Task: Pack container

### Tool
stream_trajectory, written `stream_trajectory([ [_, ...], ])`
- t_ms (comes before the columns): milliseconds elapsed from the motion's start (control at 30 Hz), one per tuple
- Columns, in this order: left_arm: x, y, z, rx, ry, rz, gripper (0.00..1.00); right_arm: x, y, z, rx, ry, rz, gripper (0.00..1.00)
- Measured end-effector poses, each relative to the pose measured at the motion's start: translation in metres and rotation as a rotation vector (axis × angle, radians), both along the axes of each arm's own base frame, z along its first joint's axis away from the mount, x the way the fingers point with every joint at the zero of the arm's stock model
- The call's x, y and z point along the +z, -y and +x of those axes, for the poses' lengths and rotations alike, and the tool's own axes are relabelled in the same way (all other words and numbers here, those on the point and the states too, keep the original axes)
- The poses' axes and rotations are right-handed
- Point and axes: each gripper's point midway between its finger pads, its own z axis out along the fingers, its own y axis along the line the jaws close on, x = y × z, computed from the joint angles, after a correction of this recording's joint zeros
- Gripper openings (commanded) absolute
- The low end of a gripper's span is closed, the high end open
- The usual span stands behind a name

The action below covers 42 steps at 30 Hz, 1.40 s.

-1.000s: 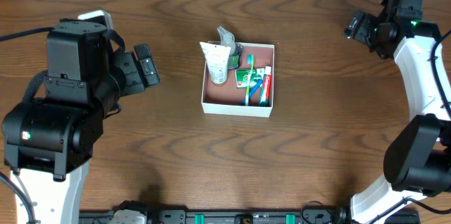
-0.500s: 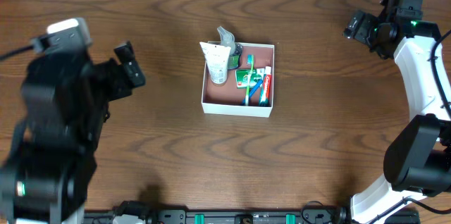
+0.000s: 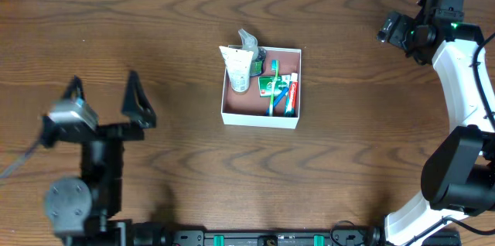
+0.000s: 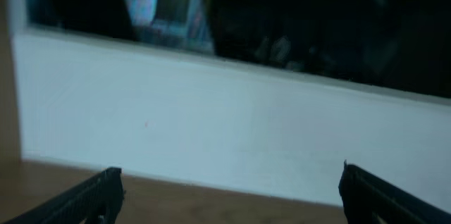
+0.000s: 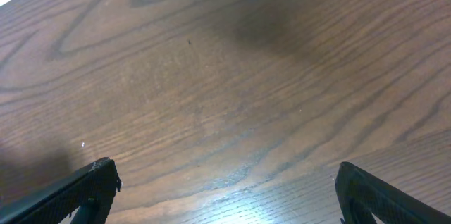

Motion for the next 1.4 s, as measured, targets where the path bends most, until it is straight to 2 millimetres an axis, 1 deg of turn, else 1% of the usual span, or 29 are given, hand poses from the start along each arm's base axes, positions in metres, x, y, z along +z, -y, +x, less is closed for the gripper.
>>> stream_trajectory([
  [67,-0.017,0.004,-0.004,-0.023,0.034,0.026,0.98,0.0,0.0,0.0,0.0,0.0,0.0,0.99],
  [100,-0.03,0.006,-0.006,-0.036,0.043,0.038,0.98,0.0,0.0,0.0,0.0,0.0,0.0,0.99],
  [200,-0.061,0.011,-0.009,-0.061,0.055,0.056,0.98,0.0,0.0,0.0,0.001,0.0,0.0,0.99],
  [333,-0.1,0.015,-0.009,-0.082,0.035,0.059,0.98,0.0,0.0,0.0,0.0,0.0,0.0,0.99],
  [533,-0.145,0.017,-0.007,-0.097,-0.01,0.056,0.98,0.0,0.0,0.0,0.001,0.0,0.0,0.99],
  [667,-0.177,0.019,-0.003,-0.107,-0.097,0.048,0.98,0.0,0.0,0.0,0.001,0.0,0.0,0.99],
  [767,-0.194,0.019,-0.002,-0.108,-0.169,0.04,0.98,0.0,0.0,0.0,0.0,0.0,0.0,0.99],
  [833,-0.213,0.018,-0.002,-0.106,-0.244,0.032,0.98,0.0,0.0,0.0,0.001,0.0,0.0,0.99],
  [867,-0.217,0.017,-0.003,-0.102,-0.262,0.03,0.98,0.0,0.0,0.0,0.0,0.0,0.0,0.99],
  [933,-0.219,0.015,-0.003,-0.089,-0.277,0.03,0.98,0.0,0.0,0.0,0.001,0.0,0.0,0.99],
  [1400,-0.22,0.012,-0.003,-0.073,-0.28,0.029,0.98,0.0,0.0,0.0,0.0,0.0,0.0,0.99],
])
